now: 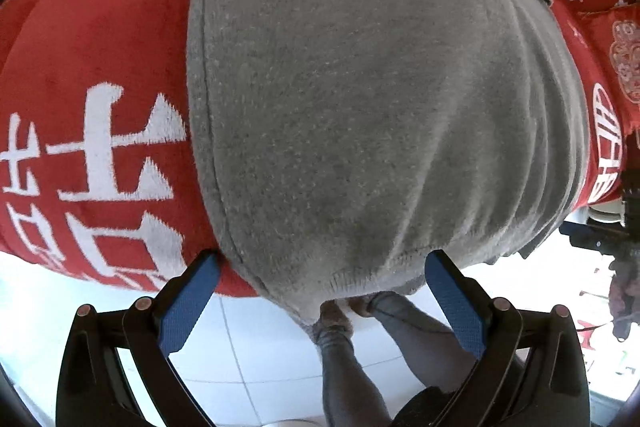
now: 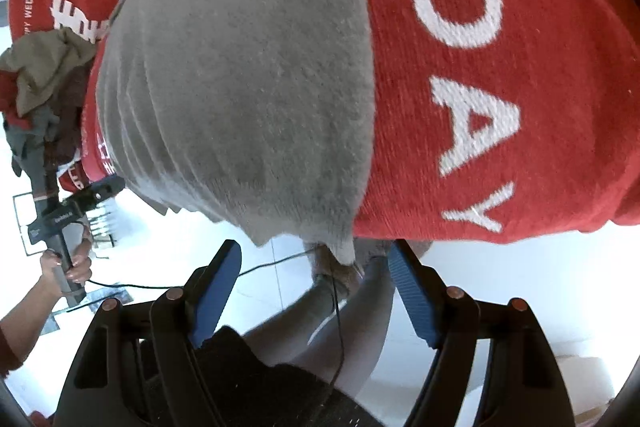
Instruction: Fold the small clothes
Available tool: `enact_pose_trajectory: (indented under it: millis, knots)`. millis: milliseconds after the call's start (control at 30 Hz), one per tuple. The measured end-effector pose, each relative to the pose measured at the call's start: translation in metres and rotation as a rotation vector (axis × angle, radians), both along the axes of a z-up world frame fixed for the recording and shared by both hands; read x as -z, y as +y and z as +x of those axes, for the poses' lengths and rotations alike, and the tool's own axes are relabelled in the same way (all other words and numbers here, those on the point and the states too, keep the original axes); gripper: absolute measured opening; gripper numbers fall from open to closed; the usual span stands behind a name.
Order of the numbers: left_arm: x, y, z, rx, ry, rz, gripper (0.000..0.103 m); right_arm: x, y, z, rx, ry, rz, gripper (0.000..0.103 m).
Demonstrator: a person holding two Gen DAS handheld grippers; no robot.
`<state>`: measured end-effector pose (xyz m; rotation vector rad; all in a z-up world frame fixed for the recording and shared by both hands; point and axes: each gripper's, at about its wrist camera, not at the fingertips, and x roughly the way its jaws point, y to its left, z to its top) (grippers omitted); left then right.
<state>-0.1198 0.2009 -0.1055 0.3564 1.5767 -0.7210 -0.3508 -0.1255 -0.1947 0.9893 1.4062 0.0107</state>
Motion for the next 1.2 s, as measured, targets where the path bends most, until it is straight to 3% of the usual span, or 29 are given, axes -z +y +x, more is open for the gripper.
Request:
enact_pose_trajectory:
  millis: [167,267,433,567,700,900,933,967,1000,1033,1067,1100,1200]
  knots:
    - [0.000,0.006,0.001,0.034,0.016,-0.060,0.102,0.000,0.006,0.016,0.024,-0.050,0.024,0.079]
    - [-0.001,0.009,0.001,0.033,0.095,-0.117,0.102,-0.002,0.009,0.019,0.016,-0.063,0.038,0.079]
    - [-0.001,-0.005,-0.009,0.054,0.125,-0.172,0.102,-0.007,0.004,0.016,0.068,-0.136,0.137,0.079]
    - [-0.001,-0.016,-0.013,0.059,0.210,-0.237,0.102,0.003,0.001,0.014,0.097,-0.142,0.183,0.079]
    - [0.006,-0.022,-0.028,0.122,0.196,-0.185,0.102,0.019,-0.003,0.008,0.128,-0.119,0.219,0.079]
    - [0.012,-0.026,-0.037,0.084,0.191,-0.150,0.102,0.032,0.003,0.006,0.185,-0.092,0.282,0.077]
    - [0.012,-0.026,-0.038,0.067,0.186,-0.149,0.096,0.035,0.002,0.003,0.203,-0.078,0.290,0.071]
    - [0.011,-0.026,-0.039,0.054,0.178,-0.142,0.089,0.038,0.002,0.000,0.222,-0.066,0.295,0.058]
    - [0.012,-0.024,-0.038,0.053,0.171,-0.123,0.074,0.040,0.001,-0.003,0.240,-0.056,0.300,0.047]
    - [0.012,-0.023,-0.039,0.052,0.161,-0.107,0.052,0.041,-0.001,-0.009,0.268,-0.051,0.304,0.016]
    - [0.013,-0.022,-0.038,0.050,0.153,-0.084,0.020,0.040,-0.003,-0.013,0.293,-0.056,0.309,0.014]
    - [0.015,-0.023,-0.037,0.051,0.158,-0.073,0.013,0.038,-0.003,-0.016,0.306,-0.065,0.309,0.014]
    - [0.009,-0.016,-0.030,0.027,0.184,-0.107,0.013,0.022,0.001,-0.017,0.313,-0.127,0.334,0.014]
